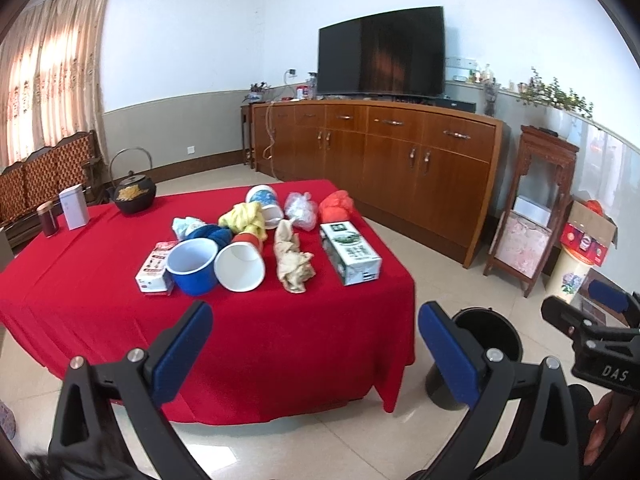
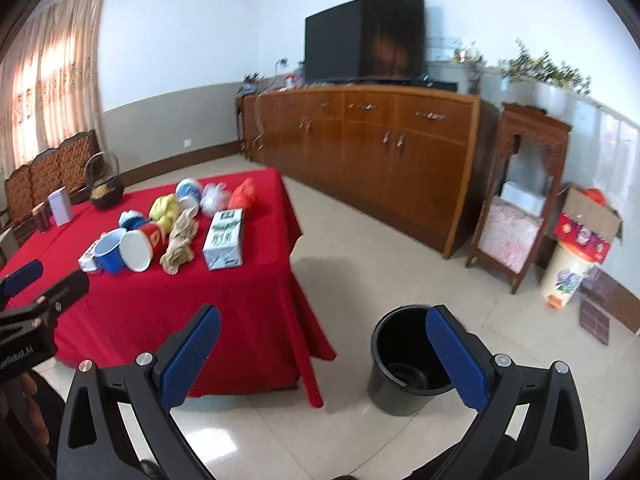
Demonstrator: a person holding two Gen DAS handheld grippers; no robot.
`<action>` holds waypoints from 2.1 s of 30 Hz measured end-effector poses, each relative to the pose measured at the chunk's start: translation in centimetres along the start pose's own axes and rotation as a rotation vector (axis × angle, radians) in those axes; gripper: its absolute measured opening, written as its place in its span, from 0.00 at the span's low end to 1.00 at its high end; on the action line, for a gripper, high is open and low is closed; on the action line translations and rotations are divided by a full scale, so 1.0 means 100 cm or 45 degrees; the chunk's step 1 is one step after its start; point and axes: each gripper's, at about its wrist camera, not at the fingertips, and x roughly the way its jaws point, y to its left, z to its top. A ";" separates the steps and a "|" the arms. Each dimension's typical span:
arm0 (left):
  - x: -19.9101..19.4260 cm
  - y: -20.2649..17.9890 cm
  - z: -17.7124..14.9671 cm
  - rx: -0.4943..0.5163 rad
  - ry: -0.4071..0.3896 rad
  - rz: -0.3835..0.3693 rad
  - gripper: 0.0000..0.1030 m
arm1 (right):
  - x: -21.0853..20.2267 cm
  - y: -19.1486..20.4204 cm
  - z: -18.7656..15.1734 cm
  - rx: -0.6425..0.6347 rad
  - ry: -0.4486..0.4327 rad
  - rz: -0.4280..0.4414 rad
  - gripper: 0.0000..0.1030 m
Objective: Collect trash
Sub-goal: 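Grasp the beige cloth with the right tool while the left tool grasps the white snack box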
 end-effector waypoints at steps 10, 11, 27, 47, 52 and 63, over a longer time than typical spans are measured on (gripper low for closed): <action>0.049 0.063 -0.004 -0.118 0.128 0.156 1.00 | 0.064 0.036 0.005 -0.099 0.169 0.129 1.00; 0.054 0.071 -0.005 -0.123 0.137 0.167 1.00 | 0.070 0.042 0.007 -0.102 0.174 0.140 1.00; 0.109 0.141 -0.009 -0.258 0.177 0.309 0.97 | 0.148 0.108 0.051 -0.163 0.142 0.181 1.00; 0.158 0.208 -0.020 -0.304 0.229 0.317 0.78 | 0.227 0.208 0.057 -0.265 0.240 0.398 0.61; 0.174 0.209 -0.016 -0.290 0.220 0.285 0.77 | 0.252 0.213 0.050 -0.256 0.304 0.386 0.58; 0.190 0.216 -0.014 -0.297 0.211 0.246 0.53 | 0.269 0.226 0.047 -0.320 0.304 0.356 0.36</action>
